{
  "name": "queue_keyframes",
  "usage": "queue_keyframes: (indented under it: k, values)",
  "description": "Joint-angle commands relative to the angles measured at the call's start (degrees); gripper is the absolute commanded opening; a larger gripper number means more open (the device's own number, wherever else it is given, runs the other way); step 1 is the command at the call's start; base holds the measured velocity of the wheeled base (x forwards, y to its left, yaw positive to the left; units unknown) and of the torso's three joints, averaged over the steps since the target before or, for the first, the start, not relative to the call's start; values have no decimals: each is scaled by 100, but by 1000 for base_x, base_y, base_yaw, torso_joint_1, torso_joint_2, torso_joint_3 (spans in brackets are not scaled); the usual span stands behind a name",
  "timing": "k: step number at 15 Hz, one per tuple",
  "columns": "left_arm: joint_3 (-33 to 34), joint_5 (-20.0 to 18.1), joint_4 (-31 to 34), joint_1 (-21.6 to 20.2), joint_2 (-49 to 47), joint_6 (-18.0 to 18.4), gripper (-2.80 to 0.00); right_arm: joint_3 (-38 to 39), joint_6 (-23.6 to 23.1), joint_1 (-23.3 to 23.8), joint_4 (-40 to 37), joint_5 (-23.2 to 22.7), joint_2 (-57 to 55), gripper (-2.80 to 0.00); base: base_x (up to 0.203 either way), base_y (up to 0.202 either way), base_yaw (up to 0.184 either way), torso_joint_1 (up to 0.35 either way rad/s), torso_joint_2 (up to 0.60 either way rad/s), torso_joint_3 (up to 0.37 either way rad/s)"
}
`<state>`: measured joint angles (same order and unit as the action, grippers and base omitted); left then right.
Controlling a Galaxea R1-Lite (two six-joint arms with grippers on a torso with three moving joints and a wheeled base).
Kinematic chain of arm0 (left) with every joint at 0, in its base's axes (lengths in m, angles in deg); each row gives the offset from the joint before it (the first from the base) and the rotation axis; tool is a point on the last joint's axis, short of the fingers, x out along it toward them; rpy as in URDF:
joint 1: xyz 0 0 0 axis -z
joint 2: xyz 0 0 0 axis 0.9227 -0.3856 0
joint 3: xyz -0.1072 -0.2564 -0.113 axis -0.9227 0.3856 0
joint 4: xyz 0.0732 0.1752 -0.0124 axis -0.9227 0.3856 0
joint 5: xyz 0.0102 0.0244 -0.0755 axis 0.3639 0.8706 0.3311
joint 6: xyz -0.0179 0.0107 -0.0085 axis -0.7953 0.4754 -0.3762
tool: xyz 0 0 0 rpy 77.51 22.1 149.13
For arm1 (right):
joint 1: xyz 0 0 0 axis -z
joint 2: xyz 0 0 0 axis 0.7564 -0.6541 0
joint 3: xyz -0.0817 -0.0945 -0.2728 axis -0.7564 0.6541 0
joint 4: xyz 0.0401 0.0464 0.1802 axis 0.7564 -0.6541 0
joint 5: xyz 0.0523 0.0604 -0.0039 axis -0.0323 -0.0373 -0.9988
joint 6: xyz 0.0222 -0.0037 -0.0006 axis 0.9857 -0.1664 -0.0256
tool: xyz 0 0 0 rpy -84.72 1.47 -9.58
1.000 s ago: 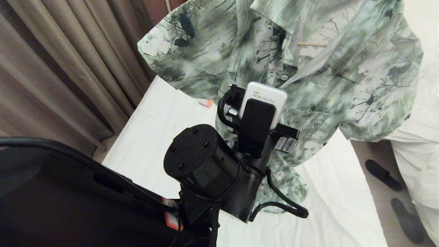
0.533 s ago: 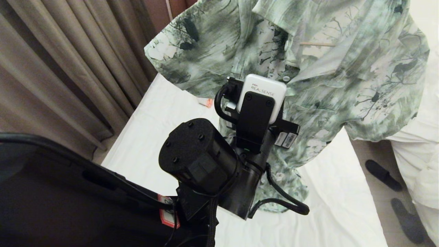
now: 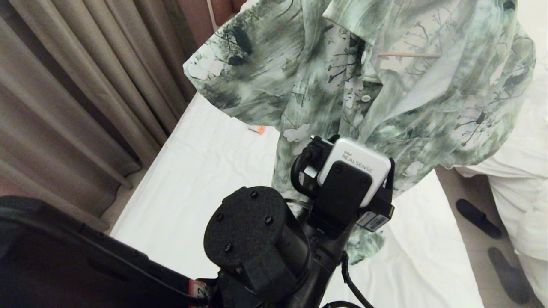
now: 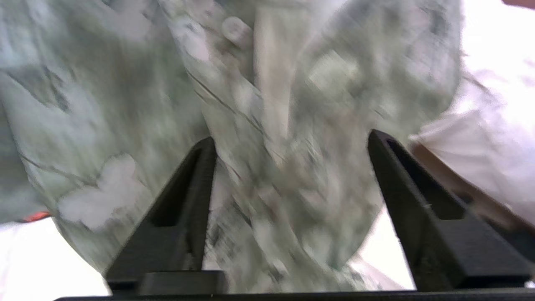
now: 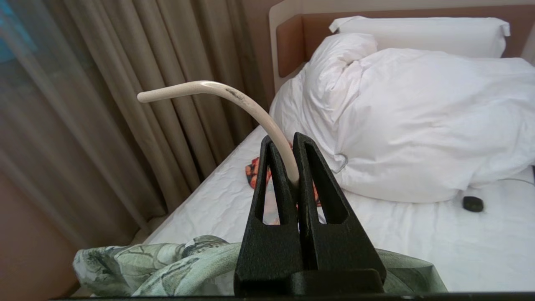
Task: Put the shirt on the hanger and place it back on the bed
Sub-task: Take the clothes hanger out of the clothes
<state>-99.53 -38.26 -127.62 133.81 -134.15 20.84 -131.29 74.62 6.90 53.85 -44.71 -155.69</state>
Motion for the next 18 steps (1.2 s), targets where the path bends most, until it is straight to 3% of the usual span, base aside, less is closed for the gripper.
queue_keyframes:
  k: [1, 4, 5, 6, 9, 13, 18]
  values:
    - [214, 12, -23, 75, 124, 15, 0, 0, -5, 71, 6, 7, -5, -280, 0, 0, 0, 0, 0, 0]
    - [329, 15, -62, 21, 140, -11, 0, 8, -1, 85, 6, 7, -19, -280, 0, 0, 0, 0, 0, 0]
    - [389, 15, -89, -54, 151, -19, -165, 8, 3, 85, 6, 7, -41, -280, 0, 0, 0, 0, 0, 0]
    - [413, 29, -191, -152, 158, -20, -280, 8, 3, 77, 6, 7, -50, -280, 0, 0, 0, 0, 0, 0]
    - [830, 21, -352, -658, 226, -64, -280, 0, -5, 24, 15, -94, -14, -280, 0, 0, 0, 0, 0, 0]
    - [1849, 36, -362, -1403, 833, -550, -280, 8, -14, -38, -3, -133, 5, -280, 0, 0, 0, 0, 0, 0]
    - [2910, 8, -362, -2750, 2009, -909, -280, 77, -49, -55, -220, -149, 240, -280, 0, 0, 0, 0, 0, 0]
